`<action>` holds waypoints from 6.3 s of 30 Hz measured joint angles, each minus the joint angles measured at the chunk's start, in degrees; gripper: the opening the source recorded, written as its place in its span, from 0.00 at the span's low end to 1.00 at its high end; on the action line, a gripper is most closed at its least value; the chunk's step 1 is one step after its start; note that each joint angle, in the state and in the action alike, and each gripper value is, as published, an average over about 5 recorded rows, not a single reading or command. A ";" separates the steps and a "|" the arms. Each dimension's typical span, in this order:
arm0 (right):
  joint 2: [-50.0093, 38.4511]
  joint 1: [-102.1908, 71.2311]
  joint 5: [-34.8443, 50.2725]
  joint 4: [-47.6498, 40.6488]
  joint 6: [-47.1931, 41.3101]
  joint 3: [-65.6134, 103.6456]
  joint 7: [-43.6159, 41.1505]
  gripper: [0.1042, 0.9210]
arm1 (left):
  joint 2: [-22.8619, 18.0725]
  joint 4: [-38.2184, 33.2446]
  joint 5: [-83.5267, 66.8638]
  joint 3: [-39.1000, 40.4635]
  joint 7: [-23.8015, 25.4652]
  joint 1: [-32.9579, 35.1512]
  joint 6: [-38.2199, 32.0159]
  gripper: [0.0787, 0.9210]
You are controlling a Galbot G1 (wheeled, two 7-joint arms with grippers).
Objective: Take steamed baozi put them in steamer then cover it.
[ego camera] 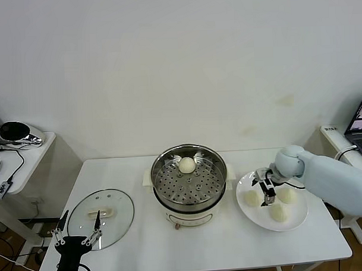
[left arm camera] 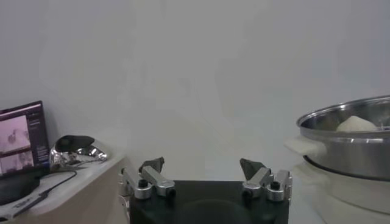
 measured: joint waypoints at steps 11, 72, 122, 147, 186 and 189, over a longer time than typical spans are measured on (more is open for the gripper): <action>2.53 -1.29 -2.16 -3.24 -0.32 1.39 -0.72 0.66 | -0.06 0.16 0.00 -0.10 -0.03 0.05 -0.11 0.88; 34.12 30.94 40.55 1.05 -26.91 -24.70 12.39 0.58 | 1.19 -0.33 -1.69 -1.01 -0.01 -2.48 -0.13 0.88; -0.95 42.02 22.99 19.94 -16.13 -28.28 -6.04 0.88 | 1.36 0.09 -0.58 0.86 0.24 -2.68 0.00 0.88; -17.79 9.30 0.92 18.12 -3.53 -5.99 -6.44 0.88 | 0.05 0.06 0.86 -0.15 0.20 -0.77 -0.05 0.88; -10.73 -9.49 -4.86 6.82 -2.75 8.95 -3.60 0.60 | -0.73 0.41 0.74 -1.13 0.11 -0.58 -0.18 0.88; -11.21 -8.15 -4.20 7.51 -2.87 8.32 -4.01 0.59 | -0.70 0.30 0.74 -1.13 0.11 -0.59 -0.19 0.88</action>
